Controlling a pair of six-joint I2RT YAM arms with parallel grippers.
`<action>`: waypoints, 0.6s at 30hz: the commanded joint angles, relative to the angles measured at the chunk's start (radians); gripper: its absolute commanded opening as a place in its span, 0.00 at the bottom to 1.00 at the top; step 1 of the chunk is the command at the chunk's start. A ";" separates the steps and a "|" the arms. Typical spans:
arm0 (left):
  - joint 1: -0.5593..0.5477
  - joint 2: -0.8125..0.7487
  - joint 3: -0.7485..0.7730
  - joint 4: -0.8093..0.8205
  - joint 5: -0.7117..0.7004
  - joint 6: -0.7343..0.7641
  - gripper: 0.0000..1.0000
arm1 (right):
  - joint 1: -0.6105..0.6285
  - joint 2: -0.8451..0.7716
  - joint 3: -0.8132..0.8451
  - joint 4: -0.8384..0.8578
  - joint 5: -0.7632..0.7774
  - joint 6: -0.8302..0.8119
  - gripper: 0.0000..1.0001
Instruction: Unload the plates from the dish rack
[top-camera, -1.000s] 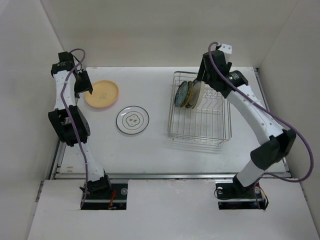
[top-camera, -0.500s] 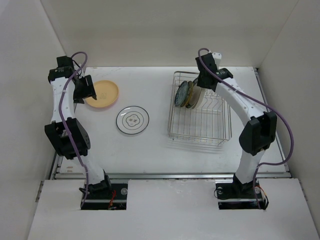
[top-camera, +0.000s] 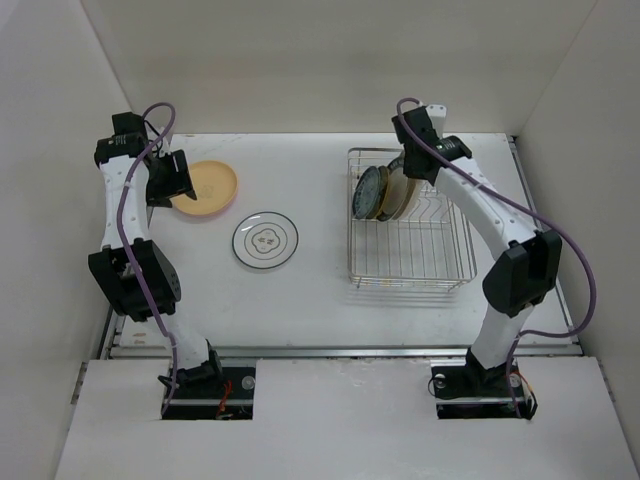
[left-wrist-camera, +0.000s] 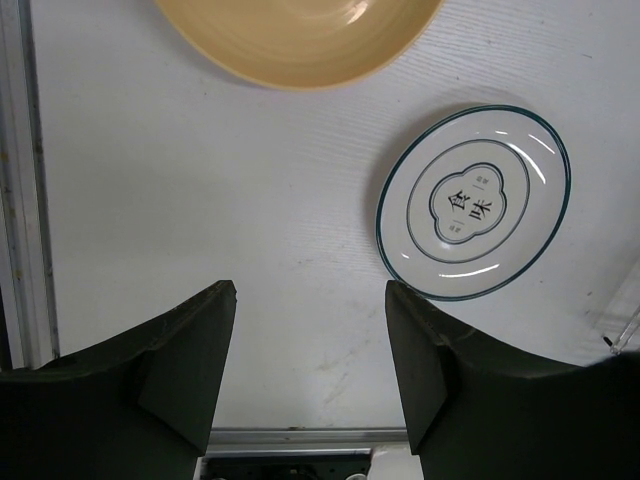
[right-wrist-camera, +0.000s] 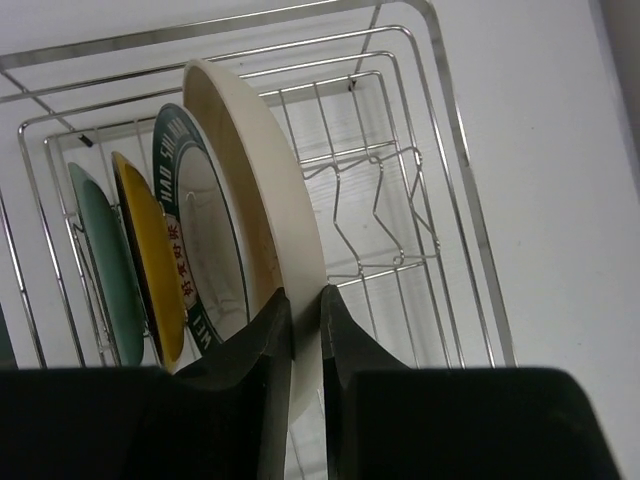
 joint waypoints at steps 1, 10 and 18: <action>0.001 -0.043 0.002 -0.026 0.022 0.010 0.58 | 0.000 -0.120 0.108 0.026 0.098 0.022 0.00; 0.001 -0.073 0.023 -0.054 0.086 0.020 0.59 | 0.000 -0.171 0.195 -0.043 0.243 -0.024 0.00; -0.031 -0.124 0.055 -0.118 0.323 0.113 0.67 | 0.013 -0.259 0.209 0.002 0.190 -0.076 0.00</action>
